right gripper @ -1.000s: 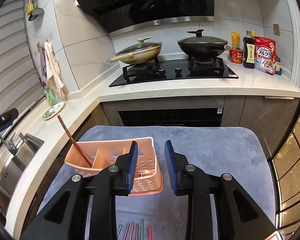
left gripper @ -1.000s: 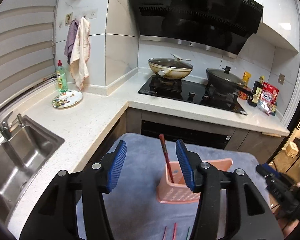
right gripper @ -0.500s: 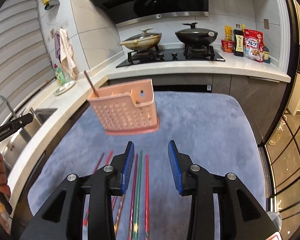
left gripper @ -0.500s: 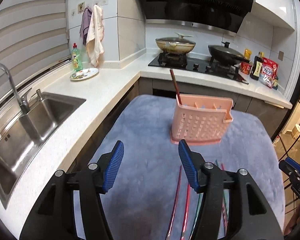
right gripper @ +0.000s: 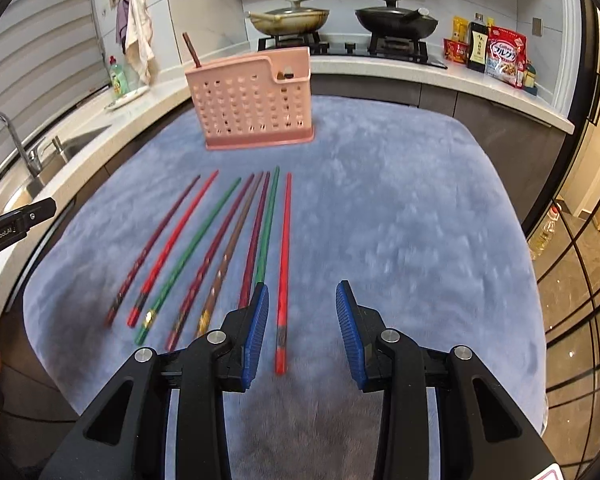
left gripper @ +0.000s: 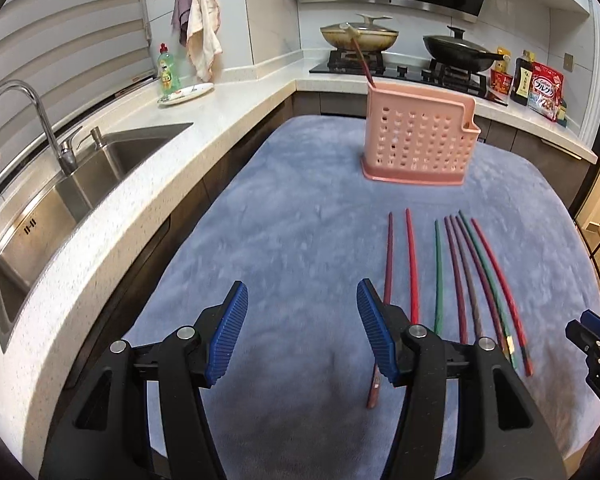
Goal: Organize utensils
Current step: 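Open the left tool to drop the chopstick into the caddy, withdraw, then lower the left tool to the red chopstick and close on it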
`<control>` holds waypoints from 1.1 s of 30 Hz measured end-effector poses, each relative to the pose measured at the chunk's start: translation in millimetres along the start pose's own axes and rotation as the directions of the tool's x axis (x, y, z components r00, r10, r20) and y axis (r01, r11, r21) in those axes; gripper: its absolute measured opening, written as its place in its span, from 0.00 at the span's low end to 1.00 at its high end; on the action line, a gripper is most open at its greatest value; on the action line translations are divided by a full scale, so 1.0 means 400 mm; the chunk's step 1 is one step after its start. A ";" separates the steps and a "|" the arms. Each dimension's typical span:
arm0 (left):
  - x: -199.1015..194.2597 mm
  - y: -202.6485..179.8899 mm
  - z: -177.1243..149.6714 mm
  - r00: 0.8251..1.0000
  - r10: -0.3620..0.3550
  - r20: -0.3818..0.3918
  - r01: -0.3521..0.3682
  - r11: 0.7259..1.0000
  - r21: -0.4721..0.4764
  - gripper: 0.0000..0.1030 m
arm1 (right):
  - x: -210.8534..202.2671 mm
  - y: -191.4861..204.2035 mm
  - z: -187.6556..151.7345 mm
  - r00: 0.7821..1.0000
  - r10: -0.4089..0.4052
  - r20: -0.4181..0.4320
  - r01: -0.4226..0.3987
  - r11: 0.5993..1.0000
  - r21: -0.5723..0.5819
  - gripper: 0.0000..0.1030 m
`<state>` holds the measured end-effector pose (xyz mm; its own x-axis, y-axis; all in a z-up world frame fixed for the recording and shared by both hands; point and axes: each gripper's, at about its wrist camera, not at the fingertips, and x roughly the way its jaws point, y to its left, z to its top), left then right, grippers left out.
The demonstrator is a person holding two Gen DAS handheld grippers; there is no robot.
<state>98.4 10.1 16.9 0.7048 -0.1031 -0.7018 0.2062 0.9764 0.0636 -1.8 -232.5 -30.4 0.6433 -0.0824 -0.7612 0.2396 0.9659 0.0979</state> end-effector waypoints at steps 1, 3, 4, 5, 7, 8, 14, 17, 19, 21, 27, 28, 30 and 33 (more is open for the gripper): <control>0.002 0.001 -0.007 1.000 -0.001 -0.005 0.001 1.000 -0.001 0.52 | 0.005 0.000 -0.009 1.000 0.001 -0.009 -0.001 1.000 0.002 0.34; 0.007 0.001 -0.030 1.000 -0.002 -0.021 0.002 1.000 0.001 0.52 | 0.014 0.000 -0.025 1.000 0.002 -0.024 -0.002 1.000 0.002 0.34; 0.008 0.000 -0.038 1.000 -0.004 -0.028 0.004 1.000 0.002 0.52 | 0.017 0.002 -0.031 1.000 0.002 -0.027 -0.002 1.000 0.002 0.34; 0.011 -0.001 -0.047 0.999 -0.007 -0.036 0.007 1.000 0.003 0.52 | 0.021 0.002 -0.039 0.999 0.003 -0.032 -0.003 1.000 0.002 0.34; 0.018 -0.005 -0.067 0.998 -0.015 -0.054 0.016 1.000 0.005 0.52 | 0.032 0.003 -0.051 0.999 0.001 -0.045 -0.001 1.000 0.005 0.34; 0.023 -0.009 -0.078 0.998 -0.018 -0.065 0.018 1.000 0.009 0.52 | 0.036 0.004 -0.056 0.999 0.001 -0.050 -0.001 1.000 0.006 0.34; 0.044 -0.029 -0.119 0.995 -0.033 -0.094 0.036 0.999 0.024 0.52 | 0.059 0.012 -0.069 0.998 0.003 -0.067 -0.003 1.000 0.001 0.34; 0.053 -0.040 -0.128 0.994 -0.035 -0.106 0.039 0.999 0.034 0.53 | 0.073 0.015 -0.074 0.997 0.008 -0.078 -0.008 1.000 0.001 0.34; 0.059 -0.043 -0.134 0.993 -0.038 -0.112 0.042 0.999 0.035 0.52 | 0.081 0.017 -0.076 0.997 0.010 -0.082 -0.010 1.000 0.000 0.34; 0.063 -0.044 -0.139 0.992 -0.045 -0.118 0.049 0.998 0.034 0.53 | 0.085 0.018 -0.078 0.996 0.010 -0.084 -0.010 1.000 0.000 0.34; 0.077 -0.048 -0.154 0.990 -0.050 -0.133 0.055 0.998 0.037 0.59 | 0.098 0.017 -0.080 0.996 0.014 -0.093 -0.014 1.000 0.006 0.31; 0.080 -0.050 -0.155 0.989 -0.050 -0.136 0.056 0.998 0.039 0.59 | 0.100 0.016 -0.080 0.995 0.015 -0.094 -0.014 1.000 0.007 0.31; 0.086 -0.053 -0.159 0.988 -0.050 -0.145 0.057 0.998 0.041 0.59 | 0.104 0.014 -0.081 0.995 0.016 -0.096 -0.015 1.000 0.011 0.30; 0.095 -0.055 -0.162 0.986 -0.059 -0.157 0.066 0.997 0.036 0.59 | 0.112 0.012 -0.083 0.994 0.021 -0.105 -0.019 1.000 0.013 0.25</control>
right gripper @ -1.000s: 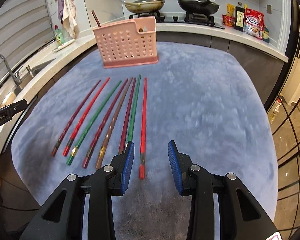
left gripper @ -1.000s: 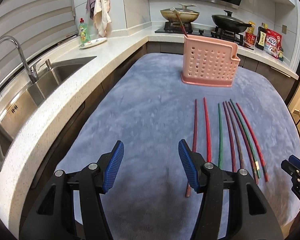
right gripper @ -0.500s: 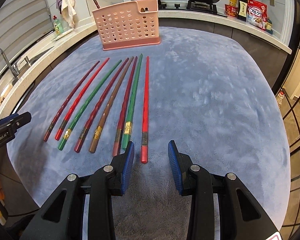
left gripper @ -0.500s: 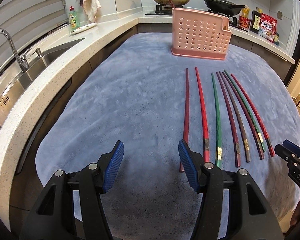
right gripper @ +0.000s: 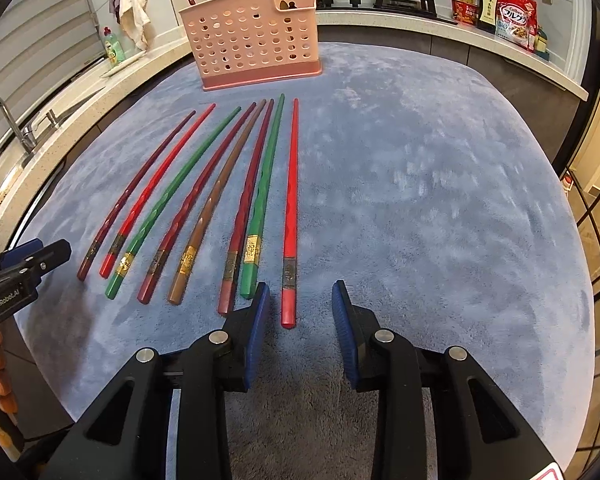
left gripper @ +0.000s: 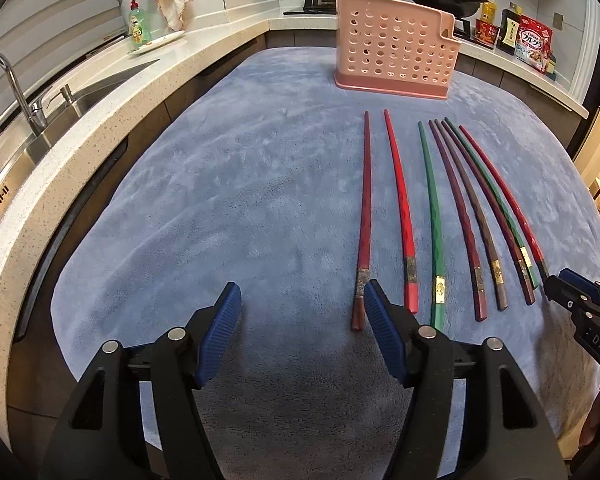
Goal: Organize utensils
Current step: 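Lower the left tool to the red chopstick and close on it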
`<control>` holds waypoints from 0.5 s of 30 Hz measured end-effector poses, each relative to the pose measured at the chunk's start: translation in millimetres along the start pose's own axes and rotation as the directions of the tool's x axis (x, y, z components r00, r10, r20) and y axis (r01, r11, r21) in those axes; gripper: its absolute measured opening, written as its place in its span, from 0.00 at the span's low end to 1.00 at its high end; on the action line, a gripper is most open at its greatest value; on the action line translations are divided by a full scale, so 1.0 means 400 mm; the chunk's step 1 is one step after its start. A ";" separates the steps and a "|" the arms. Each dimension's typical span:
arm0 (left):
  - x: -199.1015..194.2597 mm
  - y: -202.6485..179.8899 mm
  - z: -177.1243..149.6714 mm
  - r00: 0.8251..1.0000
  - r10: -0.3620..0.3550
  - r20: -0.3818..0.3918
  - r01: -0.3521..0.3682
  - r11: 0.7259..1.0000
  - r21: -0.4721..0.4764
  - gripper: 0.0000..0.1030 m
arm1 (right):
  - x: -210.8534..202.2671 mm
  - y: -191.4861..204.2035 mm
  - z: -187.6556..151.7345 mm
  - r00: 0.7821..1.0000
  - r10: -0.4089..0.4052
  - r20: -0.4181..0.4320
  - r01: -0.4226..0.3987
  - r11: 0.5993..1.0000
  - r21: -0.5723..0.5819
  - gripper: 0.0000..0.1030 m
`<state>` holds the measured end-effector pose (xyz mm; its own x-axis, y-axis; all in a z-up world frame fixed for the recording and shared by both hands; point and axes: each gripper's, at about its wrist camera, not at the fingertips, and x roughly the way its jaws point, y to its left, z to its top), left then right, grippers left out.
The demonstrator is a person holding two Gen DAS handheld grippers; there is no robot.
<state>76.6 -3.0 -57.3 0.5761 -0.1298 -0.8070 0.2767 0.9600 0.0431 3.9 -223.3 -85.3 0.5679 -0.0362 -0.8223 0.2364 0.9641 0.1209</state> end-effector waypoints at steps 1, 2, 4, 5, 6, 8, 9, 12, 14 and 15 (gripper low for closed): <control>0.003 0.000 0.000 1.000 -0.004 -0.004 0.004 1.000 -0.002 0.59 | 0.003 -0.001 -0.001 1.000 0.001 -0.004 -0.001 1.000 -0.001 0.22; 0.006 -0.001 -0.001 1.000 -0.007 -0.008 0.007 1.000 -0.003 0.59 | 0.006 0.000 -0.002 1.000 0.001 -0.007 -0.001 1.000 -0.002 0.21; 0.012 -0.004 -0.003 1.000 -0.011 -0.015 0.011 1.000 -0.002 0.60 | 0.008 -0.001 -0.004 1.000 0.001 -0.008 -0.001 1.000 -0.003 0.20; 0.016 -0.005 -0.004 1.000 -0.012 -0.019 0.012 1.000 -0.001 0.60 | 0.009 -0.001 -0.004 1.000 0.002 -0.008 -0.002 1.000 -0.004 0.20; 0.019 -0.006 -0.005 1.000 -0.013 -0.022 0.013 1.000 -0.001 0.60 | 0.010 -0.001 -0.004 1.000 0.002 -0.009 -0.002 1.000 -0.005 0.20; 0.025 -0.008 -0.006 0.999 -0.016 -0.028 0.016 1.000 0.000 0.60 | 0.011 -0.002 -0.005 1.000 0.004 -0.010 -0.004 1.000 -0.005 0.18; 0.028 -0.009 -0.007 0.999 -0.018 -0.032 0.018 1.000 0.001 0.60 | 0.011 -0.002 -0.004 1.000 0.004 -0.010 -0.004 1.000 -0.006 0.18; 0.037 -0.014 -0.010 0.999 -0.020 -0.039 0.020 1.000 0.005 0.60 | 0.013 -0.002 -0.005 1.000 0.004 -0.011 -0.004 1.000 -0.007 0.17; 0.042 -0.016 -0.011 0.999 -0.021 -0.044 0.021 1.000 0.006 0.61 | 0.014 -0.002 -0.006 1.000 0.004 -0.011 -0.004 1.000 -0.006 0.17; 0.046 -0.017 -0.012 0.999 -0.023 -0.047 0.023 1.000 0.007 0.61 | 0.014 -0.001 -0.006 1.000 0.003 -0.011 -0.004 1.000 -0.007 0.17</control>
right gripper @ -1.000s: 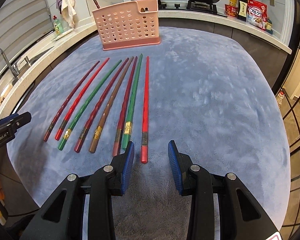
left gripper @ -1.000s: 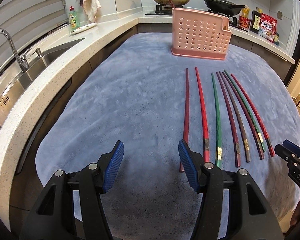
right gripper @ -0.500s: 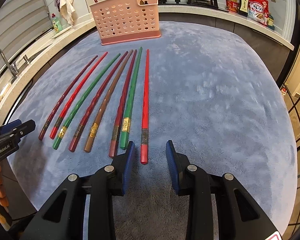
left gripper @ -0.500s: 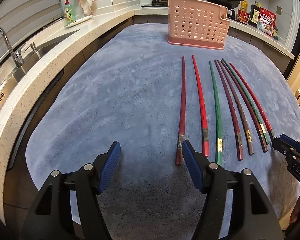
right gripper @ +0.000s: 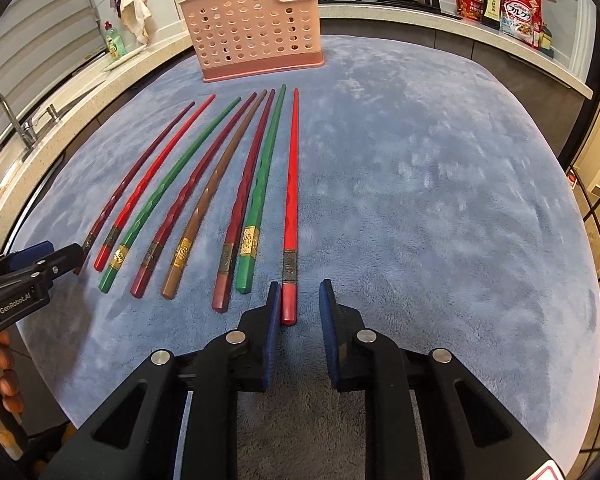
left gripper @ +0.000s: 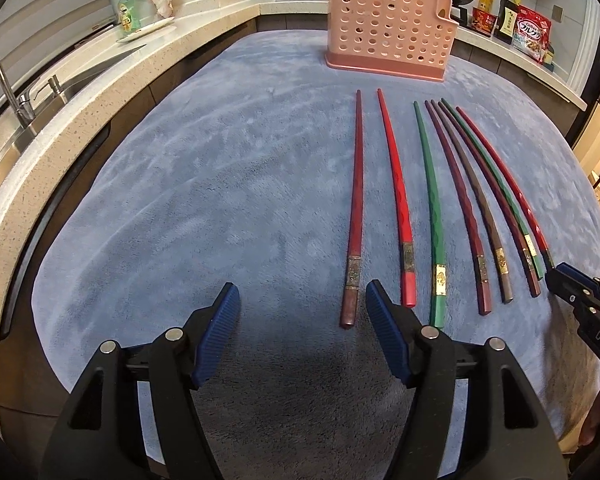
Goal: Organize utensils
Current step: 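Lower the left tool to the red chopstick and close on it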
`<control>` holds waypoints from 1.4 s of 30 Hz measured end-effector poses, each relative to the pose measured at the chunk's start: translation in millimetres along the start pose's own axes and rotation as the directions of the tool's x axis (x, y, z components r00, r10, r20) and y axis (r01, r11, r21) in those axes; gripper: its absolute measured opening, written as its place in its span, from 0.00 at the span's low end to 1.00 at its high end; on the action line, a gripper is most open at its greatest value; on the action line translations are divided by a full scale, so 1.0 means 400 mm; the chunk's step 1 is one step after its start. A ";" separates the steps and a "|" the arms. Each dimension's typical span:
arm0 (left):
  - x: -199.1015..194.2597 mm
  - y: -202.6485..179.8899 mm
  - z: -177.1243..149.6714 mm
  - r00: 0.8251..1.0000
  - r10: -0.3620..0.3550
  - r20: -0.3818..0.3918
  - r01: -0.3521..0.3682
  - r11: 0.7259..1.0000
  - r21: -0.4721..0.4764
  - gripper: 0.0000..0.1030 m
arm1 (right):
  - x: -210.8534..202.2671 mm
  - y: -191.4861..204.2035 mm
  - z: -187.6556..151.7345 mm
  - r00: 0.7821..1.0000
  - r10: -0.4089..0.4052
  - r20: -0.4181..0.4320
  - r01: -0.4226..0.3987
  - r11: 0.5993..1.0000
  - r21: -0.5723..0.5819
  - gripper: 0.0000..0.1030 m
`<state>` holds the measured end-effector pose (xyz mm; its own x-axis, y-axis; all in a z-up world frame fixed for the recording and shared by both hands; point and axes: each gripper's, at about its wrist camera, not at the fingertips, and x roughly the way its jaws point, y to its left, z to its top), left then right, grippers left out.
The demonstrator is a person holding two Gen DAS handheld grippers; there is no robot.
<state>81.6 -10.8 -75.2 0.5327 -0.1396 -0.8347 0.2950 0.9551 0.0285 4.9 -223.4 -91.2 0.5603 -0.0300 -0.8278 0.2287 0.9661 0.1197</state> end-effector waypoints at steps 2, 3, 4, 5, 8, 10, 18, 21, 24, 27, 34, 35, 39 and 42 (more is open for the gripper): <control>0.007 -0.003 0.000 1.000 0.001 -0.004 -0.001 1.000 0.005 0.61 | 0.000 0.000 0.000 1.000 -0.001 0.000 0.001 1.000 -0.001 0.17; 0.010 -0.005 0.000 1.000 0.002 -0.004 -0.002 1.000 0.007 0.60 | 0.000 0.000 0.000 1.000 -0.001 0.000 0.001 1.000 -0.001 0.17; 0.011 -0.006 0.001 1.000 0.002 -0.005 -0.002 1.000 0.009 0.60 | 0.000 0.000 0.000 1.000 -0.001 0.000 0.001 1.000 0.000 0.17; 0.015 -0.007 0.001 1.000 0.005 -0.006 -0.004 1.000 0.010 0.60 | 0.000 0.000 -0.001 1.000 -0.002 0.001 0.002 1.000 0.000 0.17; 0.021 -0.010 0.003 1.000 0.007 -0.008 -0.007 1.000 0.016 0.60 | 0.000 0.001 -0.001 1.000 -0.001 0.001 0.001 1.000 -0.001 0.17; 0.023 -0.009 0.004 1.000 0.004 -0.006 -0.004 1.000 0.019 0.59 | 0.001 0.000 -0.001 1.000 -0.001 0.002 0.001 1.000 -0.002 0.17; 0.027 -0.010 0.003 1.000 -0.011 -0.008 0.011 1.000 0.015 0.51 | 0.001 0.001 -0.003 1.000 -0.001 0.003 0.001 1.000 -0.002 0.17; 0.023 -0.018 0.002 1.000 -0.027 -0.005 0.028 0.999 0.029 0.39 | 0.001 0.001 -0.003 1.000 -0.001 0.003 0.001 1.000 -0.001 0.17; 0.018 -0.021 0.001 0.999 -0.051 -0.006 0.051 0.998 0.037 0.23 | 0.001 0.001 -0.004 1.000 -0.002 0.003 0.002 1.000 -0.002 0.17; 0.017 -0.014 0.005 0.996 -0.083 -0.017 0.084 0.996 0.022 0.10 | -0.001 0.000 -0.005 1.000 -0.004 0.003 0.004 1.000 -0.002 0.14; 0.001 -0.012 0.008 0.992 -0.120 -0.032 0.121 0.992 0.022 0.07 | -0.009 -0.005 0.004 1.000 0.008 -0.005 -0.008 1.000 0.003 0.07; -0.007 -0.013 0.010 0.992 -0.124 -0.029 0.124 0.992 0.023 0.07 | -0.013 -0.004 0.002 1.000 0.011 -0.003 -0.011 1.000 0.003 0.07; -0.043 -0.008 0.023 0.991 -0.133 -0.004 0.133 0.991 0.020 0.07 | -0.045 0.002 0.009 1.000 0.019 0.022 -0.019 1.000 0.002 0.07; -0.079 0.001 0.039 0.989 -0.148 0.020 0.148 0.989 0.005 0.07 | -0.079 0.003 0.025 0.999 0.023 0.050 -0.023 1.000 0.002 0.07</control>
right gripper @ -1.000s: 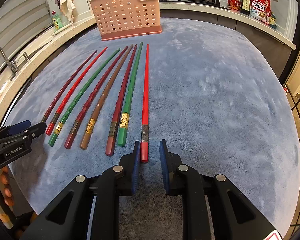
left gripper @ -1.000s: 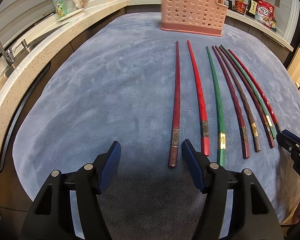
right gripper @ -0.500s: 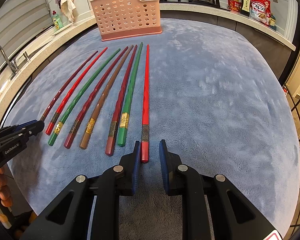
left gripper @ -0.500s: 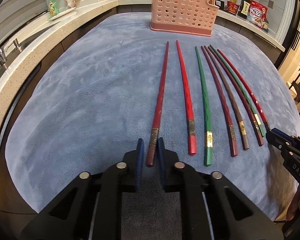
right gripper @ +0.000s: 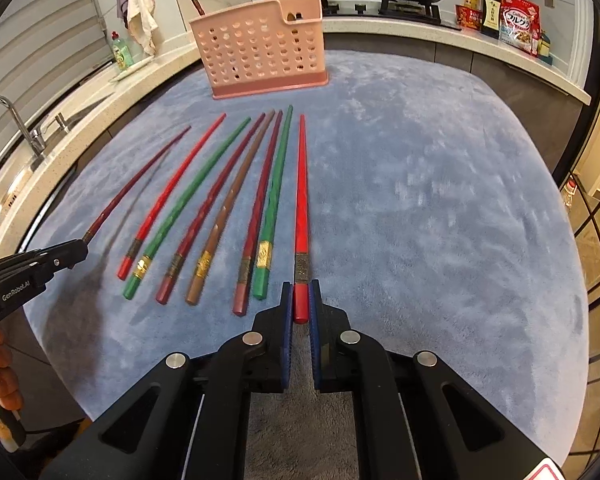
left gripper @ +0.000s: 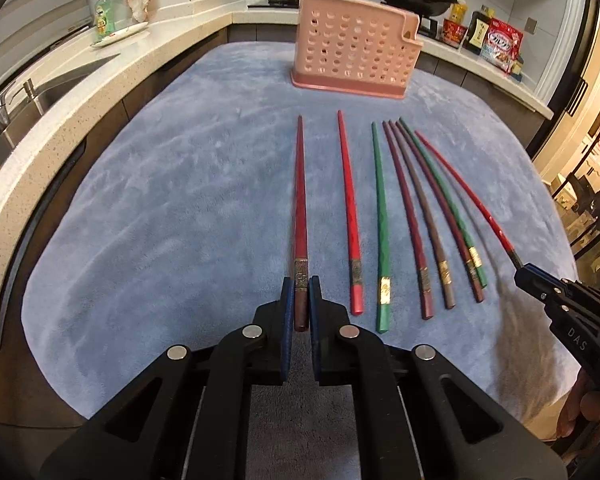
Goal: Organize utensils
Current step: 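Lower the left tool to the red chopstick and close on it, then lift the red chopstick with the left tool and lower it into the caddy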
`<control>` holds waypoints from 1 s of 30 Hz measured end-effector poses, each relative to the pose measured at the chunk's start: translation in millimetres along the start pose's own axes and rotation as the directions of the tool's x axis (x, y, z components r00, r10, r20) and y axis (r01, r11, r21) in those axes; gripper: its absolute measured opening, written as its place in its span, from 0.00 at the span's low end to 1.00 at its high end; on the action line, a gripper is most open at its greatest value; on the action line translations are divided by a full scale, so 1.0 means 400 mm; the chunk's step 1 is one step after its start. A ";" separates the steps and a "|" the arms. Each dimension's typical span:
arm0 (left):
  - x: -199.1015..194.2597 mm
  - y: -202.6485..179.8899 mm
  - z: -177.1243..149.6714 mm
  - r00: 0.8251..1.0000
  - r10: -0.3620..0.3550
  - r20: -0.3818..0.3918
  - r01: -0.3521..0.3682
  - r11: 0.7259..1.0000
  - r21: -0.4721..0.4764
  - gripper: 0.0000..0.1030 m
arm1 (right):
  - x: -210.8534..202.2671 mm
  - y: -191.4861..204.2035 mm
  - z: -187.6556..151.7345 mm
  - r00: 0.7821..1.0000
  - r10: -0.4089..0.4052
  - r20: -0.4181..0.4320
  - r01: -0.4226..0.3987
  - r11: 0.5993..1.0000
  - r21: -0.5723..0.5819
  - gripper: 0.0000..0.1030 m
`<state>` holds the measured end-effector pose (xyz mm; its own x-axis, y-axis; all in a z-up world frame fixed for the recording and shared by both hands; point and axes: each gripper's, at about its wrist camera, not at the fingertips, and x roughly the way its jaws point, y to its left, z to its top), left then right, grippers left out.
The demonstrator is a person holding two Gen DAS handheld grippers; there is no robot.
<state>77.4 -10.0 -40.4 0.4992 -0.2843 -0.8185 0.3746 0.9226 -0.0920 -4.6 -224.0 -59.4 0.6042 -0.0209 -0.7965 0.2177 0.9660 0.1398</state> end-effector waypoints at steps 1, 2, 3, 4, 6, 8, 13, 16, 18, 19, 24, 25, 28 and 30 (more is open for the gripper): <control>-0.014 0.002 0.006 1.000 -0.004 0.011 0.004 1.000 -0.004 0.07 | -0.017 -0.001 0.011 1.000 0.003 0.014 -0.003 1.000 0.003 0.07; -0.027 0.001 0.012 1.000 -0.006 0.021 0.006 1.000 -0.007 0.07 | -0.028 -0.002 0.017 1.000 0.005 0.023 -0.006 1.000 0.005 0.07; -0.043 0.002 0.021 0.999 -0.009 0.035 0.009 1.000 -0.011 0.07 | -0.045 -0.004 0.029 0.999 0.009 0.038 -0.009 1.000 0.009 0.07; -0.059 0.003 0.030 0.999 -0.012 0.049 0.013 1.000 -0.014 0.07 | -0.059 -0.006 0.040 0.999 0.011 0.052 -0.012 1.000 0.013 0.07; -0.087 0.005 0.051 0.997 -0.018 0.074 0.019 1.000 -0.022 0.07 | -0.087 -0.008 0.058 0.997 0.018 0.077 -0.020 1.000 0.020 0.07; -0.107 0.007 0.071 0.995 -0.023 0.093 0.026 0.999 -0.028 0.07 | -0.118 -0.011 0.085 0.994 0.023 0.109 -0.026 0.999 0.025 0.07; -0.165 0.010 0.137 0.987 -0.018 0.160 0.023 0.999 -0.031 0.07 | -0.179 -0.017 0.161 0.983 0.019 0.183 -0.023 1.000 0.019 0.07; -0.187 0.013 0.183 0.981 -0.019 0.192 0.027 0.999 -0.036 0.07 | -0.206 -0.023 0.213 0.975 0.019 0.223 -0.023 1.000 0.016 0.07; -0.198 0.014 0.218 0.977 -0.013 0.215 0.021 0.999 -0.035 0.07 | -0.217 -0.022 0.240 0.970 0.016 0.244 -0.019 1.000 0.011 0.07; -0.201 0.015 0.229 0.975 -0.013 0.222 0.021 0.999 -0.033 0.07 | -0.221 -0.019 0.246 0.968 0.016 0.252 -0.019 1.000 0.008 0.07; -0.211 0.011 0.314 0.964 -0.005 0.267 0.013 1.000 -0.029 0.07 | -0.231 -0.021 0.320 0.955 0.014 0.296 -0.015 1.000 0.000 0.07; -0.213 0.012 0.328 0.962 -0.004 0.273 0.012 1.000 -0.028 0.07 | -0.233 -0.022 0.333 0.953 0.016 0.303 -0.017 1.000 0.001 0.07; -0.220 0.010 0.375 0.956 -0.009 0.294 0.018 0.999 -0.027 0.07 | -0.243 -0.027 0.380 0.942 0.030 0.335 -0.035 0.999 0.007 0.07; -0.227 0.005 0.412 0.950 -0.013 0.313 0.021 1.000 -0.022 0.07 | -0.250 -0.027 0.411 0.935 0.037 0.353 -0.042 0.999 0.006 0.07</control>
<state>161.7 -25.2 127.2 0.7139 -0.3640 -0.5982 0.3680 0.9218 -0.1216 58.7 -274.9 115.3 0.8435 -0.0746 -0.5319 0.1969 0.9643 0.1770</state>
